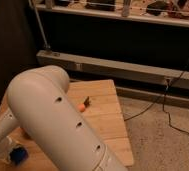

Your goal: Wipe the white sponge on the table

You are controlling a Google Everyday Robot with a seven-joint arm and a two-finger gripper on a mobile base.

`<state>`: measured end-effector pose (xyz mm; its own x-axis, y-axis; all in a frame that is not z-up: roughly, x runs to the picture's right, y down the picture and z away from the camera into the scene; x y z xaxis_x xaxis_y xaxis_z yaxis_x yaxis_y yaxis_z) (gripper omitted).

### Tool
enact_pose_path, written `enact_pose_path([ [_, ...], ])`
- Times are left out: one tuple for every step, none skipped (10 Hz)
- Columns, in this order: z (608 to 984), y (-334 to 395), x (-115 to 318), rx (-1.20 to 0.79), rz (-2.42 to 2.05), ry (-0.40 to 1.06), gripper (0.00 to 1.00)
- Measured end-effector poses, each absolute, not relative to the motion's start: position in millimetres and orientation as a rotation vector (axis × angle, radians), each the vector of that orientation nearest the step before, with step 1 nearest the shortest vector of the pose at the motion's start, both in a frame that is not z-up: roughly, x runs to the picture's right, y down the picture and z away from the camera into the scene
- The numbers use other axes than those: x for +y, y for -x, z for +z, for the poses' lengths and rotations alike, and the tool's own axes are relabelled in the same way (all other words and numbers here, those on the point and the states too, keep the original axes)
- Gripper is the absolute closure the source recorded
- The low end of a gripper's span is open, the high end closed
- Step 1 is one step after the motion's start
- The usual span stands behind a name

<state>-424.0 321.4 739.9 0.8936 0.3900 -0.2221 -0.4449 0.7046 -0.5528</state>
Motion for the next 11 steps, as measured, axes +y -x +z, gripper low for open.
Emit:
enact_pose_path([
  [740.6,423.5,321.0,0.091,0.466,0.639,0.42],
  [741.6,422.9,320.7,0.093,0.466,0.641,0.42],
  [742.3,422.6,320.5,0.095,0.465,0.642,0.42],
  [743.1,422.2,320.4,0.099,0.464,0.643,0.42],
  [743.9,422.2,320.4,0.102,0.462,0.644,0.42],
  [744.5,422.3,320.0,0.105,0.46,0.646,0.42],
  [745.9,422.5,319.2,0.106,0.457,0.645,0.42],
  [747.4,422.7,318.2,0.107,0.455,0.646,0.42],
  [748.2,423.2,317.8,0.108,0.454,0.646,0.42],
  [748.7,423.8,317.9,0.109,0.451,0.646,0.42],
  [749.1,424.3,317.9,0.11,0.448,0.647,0.42],
])
